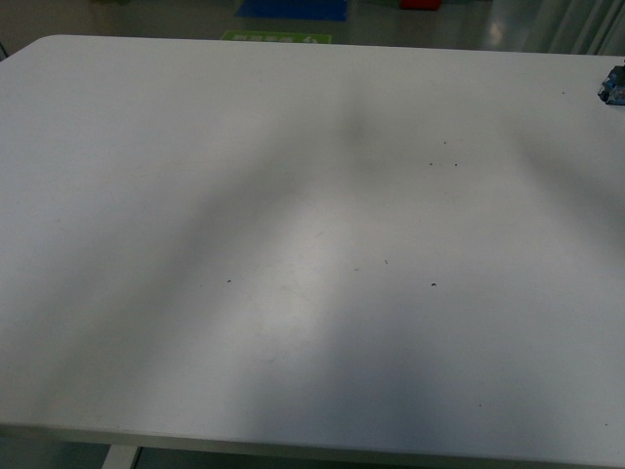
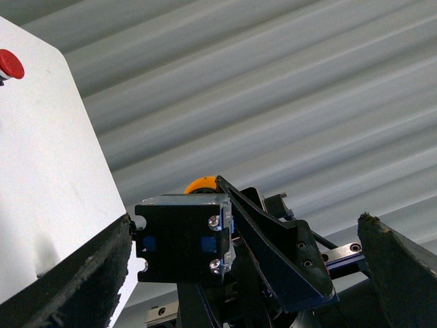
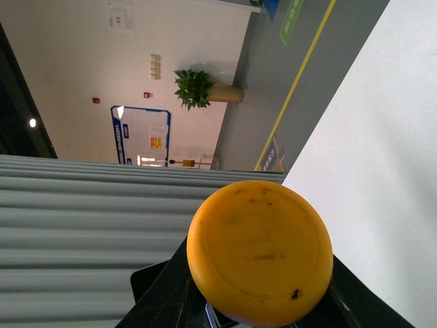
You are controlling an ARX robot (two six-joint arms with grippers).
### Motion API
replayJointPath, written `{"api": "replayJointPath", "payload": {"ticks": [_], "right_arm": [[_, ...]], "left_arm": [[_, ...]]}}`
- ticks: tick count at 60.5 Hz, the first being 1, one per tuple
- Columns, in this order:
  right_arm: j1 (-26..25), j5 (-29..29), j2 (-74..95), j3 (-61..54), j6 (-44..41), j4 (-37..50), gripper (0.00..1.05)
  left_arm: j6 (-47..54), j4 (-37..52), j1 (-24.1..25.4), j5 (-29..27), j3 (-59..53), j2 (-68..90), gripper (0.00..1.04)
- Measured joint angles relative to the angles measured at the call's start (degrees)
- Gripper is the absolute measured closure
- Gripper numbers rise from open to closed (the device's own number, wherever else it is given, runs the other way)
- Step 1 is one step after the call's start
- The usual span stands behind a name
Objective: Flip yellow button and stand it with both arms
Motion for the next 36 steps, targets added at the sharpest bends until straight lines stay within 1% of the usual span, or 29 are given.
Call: {"api": "replayJointPath", "payload": {"ticks": [36], "right_arm": [[-0.4,0.6,-3.4,-5.0,-2.4,-0.5,0.77]], "left_arm": [[0.0,0.0,0.0,0.0,0.0,0.0,0.07]]}}
